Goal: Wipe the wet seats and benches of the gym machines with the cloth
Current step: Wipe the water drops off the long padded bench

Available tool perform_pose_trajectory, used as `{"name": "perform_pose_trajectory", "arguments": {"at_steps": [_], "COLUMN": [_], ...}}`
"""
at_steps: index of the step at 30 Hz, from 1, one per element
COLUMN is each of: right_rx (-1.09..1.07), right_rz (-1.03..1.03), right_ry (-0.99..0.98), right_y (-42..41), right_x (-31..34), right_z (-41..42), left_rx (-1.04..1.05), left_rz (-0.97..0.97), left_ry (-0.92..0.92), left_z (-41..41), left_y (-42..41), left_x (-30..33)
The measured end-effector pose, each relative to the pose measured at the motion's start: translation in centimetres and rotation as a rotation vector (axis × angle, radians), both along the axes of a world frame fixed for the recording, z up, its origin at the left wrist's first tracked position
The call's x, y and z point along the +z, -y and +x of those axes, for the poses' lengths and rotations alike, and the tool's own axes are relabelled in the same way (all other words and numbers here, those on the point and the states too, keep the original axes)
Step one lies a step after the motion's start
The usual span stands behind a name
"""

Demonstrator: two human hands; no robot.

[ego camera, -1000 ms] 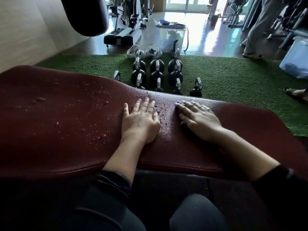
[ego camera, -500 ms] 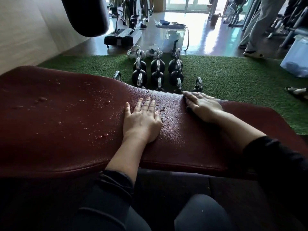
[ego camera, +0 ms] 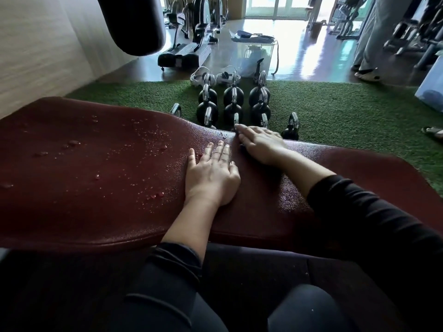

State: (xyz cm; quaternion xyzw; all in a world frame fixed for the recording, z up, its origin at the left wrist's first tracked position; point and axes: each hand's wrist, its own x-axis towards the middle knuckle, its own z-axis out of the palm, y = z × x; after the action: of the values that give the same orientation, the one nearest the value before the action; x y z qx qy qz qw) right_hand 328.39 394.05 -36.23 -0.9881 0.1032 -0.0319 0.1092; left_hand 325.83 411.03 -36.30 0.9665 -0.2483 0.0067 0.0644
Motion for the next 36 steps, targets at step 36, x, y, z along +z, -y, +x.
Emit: {"name": "perform_pose_trajectory", "arguments": {"at_steps": [36], "right_rx": [0.125], "right_rz": [0.006], "right_ry": [0.093], "right_y": [-8.2], "right_x": [-0.3], "right_z": [-10.2], "left_rx": [0.146], "left_rz": [0.009], "left_ry": [0.013], "left_z": [-0.6], "left_y": [-15.4], "left_x": [2.1]}}
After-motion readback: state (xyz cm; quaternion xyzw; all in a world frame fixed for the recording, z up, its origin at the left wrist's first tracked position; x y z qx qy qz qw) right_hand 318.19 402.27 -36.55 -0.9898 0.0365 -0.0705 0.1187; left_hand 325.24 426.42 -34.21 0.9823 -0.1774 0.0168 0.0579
